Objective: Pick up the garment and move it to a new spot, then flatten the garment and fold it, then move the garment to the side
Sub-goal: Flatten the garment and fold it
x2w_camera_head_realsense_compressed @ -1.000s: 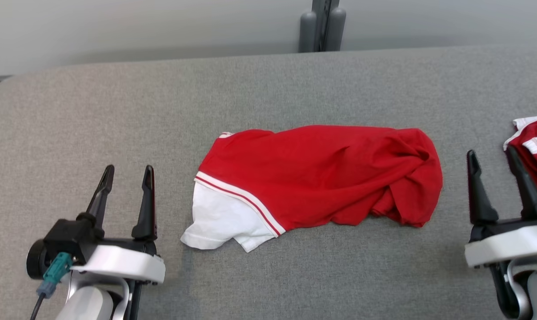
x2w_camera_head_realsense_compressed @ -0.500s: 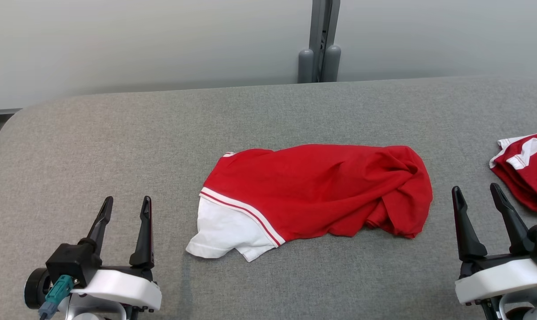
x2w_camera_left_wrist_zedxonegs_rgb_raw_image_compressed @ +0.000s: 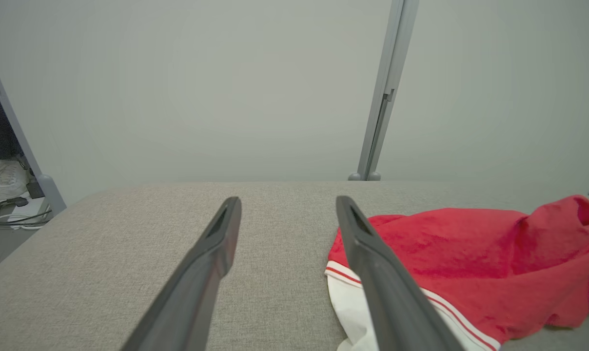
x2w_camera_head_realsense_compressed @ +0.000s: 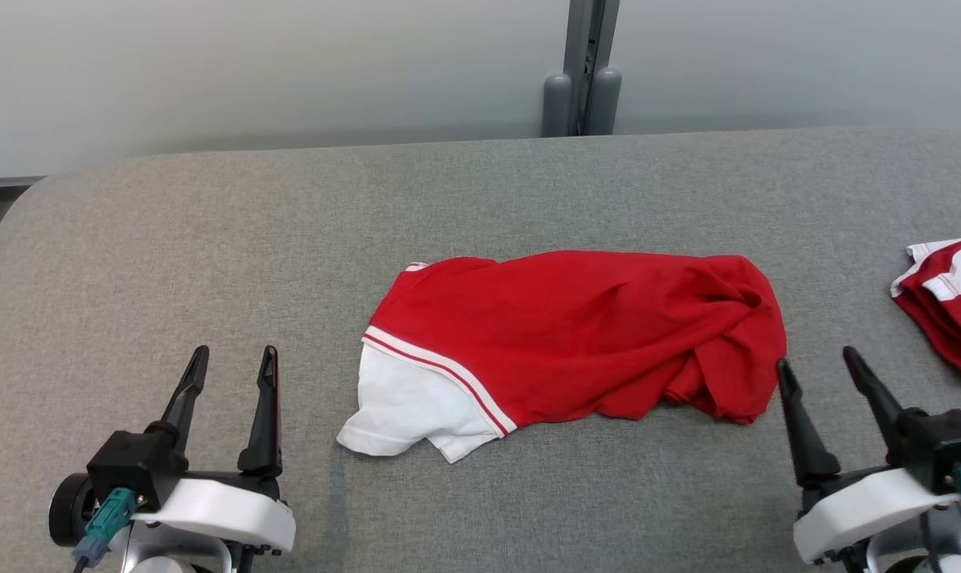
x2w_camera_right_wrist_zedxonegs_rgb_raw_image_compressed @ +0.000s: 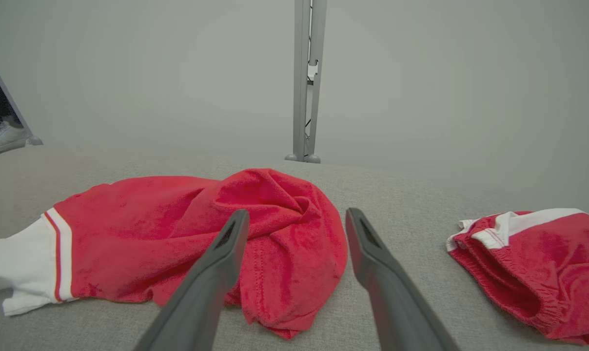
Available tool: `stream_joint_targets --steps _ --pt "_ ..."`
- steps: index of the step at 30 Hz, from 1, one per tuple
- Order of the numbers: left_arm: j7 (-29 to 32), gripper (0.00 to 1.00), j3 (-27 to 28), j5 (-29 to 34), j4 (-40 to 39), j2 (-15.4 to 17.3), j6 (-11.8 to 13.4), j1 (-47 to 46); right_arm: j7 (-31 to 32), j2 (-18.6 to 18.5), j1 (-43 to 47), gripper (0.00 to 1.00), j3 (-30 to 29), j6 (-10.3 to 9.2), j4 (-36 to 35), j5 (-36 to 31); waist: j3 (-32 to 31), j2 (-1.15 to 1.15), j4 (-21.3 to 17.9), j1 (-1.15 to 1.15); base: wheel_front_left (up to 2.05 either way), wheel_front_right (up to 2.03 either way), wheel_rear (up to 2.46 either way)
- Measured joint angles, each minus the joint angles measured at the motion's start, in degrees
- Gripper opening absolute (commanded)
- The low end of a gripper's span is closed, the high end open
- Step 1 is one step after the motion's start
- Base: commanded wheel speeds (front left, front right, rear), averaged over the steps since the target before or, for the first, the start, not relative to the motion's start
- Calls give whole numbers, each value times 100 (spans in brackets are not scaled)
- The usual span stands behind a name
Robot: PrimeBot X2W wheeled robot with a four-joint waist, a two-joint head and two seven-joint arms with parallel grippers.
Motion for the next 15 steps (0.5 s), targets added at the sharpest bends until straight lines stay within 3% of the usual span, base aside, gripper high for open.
stream_joint_targets --steps 7,15 --pt "-10 100 -63 1 33 -52 -16 -143 82 -165 -189 100 660 0 984 -172 169 0 151 0 0 0 0" --pt "-79 100 -69 -16 136 -114 -63 -232 -260 -98 -821 100 803 0 2096 -248 305 0 206 0 0 0 0"
